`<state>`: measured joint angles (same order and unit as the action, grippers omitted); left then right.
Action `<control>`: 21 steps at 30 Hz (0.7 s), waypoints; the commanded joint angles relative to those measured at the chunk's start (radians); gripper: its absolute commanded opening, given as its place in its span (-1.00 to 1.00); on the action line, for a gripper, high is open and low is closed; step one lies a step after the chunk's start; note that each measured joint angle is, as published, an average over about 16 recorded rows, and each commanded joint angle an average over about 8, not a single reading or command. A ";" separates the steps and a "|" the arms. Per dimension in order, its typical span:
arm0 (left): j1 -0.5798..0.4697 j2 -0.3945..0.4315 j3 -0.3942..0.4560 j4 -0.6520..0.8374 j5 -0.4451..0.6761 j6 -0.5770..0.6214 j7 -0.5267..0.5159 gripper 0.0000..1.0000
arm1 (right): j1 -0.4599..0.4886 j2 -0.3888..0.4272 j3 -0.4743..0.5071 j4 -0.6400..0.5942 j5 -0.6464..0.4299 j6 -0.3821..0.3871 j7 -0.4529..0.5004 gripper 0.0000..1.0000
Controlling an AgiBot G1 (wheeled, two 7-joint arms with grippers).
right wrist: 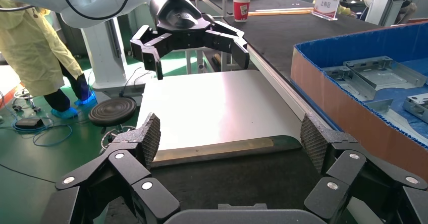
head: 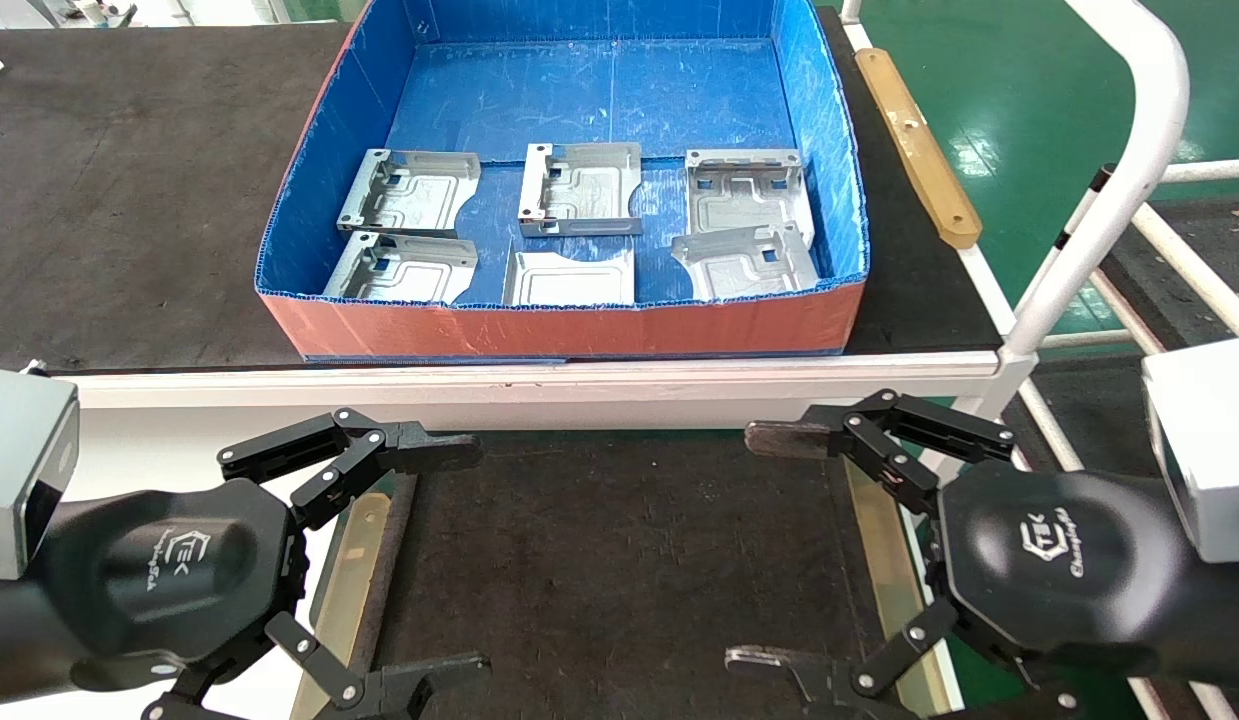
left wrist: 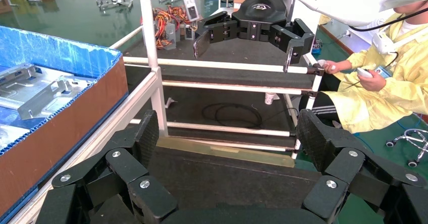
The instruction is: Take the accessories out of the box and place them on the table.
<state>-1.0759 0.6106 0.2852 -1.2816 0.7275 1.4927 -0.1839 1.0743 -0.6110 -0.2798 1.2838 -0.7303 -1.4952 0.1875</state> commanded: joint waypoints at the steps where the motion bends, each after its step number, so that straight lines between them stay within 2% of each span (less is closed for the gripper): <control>1: 0.000 0.000 0.000 0.000 0.000 0.000 0.000 1.00 | 0.000 0.000 0.000 0.000 0.000 0.000 0.000 1.00; 21: 0.000 0.000 0.000 0.000 0.000 0.000 0.000 1.00 | 0.000 0.000 0.000 0.000 0.000 0.000 0.000 1.00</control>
<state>-1.0759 0.6107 0.2854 -1.2815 0.7283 1.4923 -0.1837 1.0744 -0.6110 -0.2798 1.2838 -0.7303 -1.4952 0.1875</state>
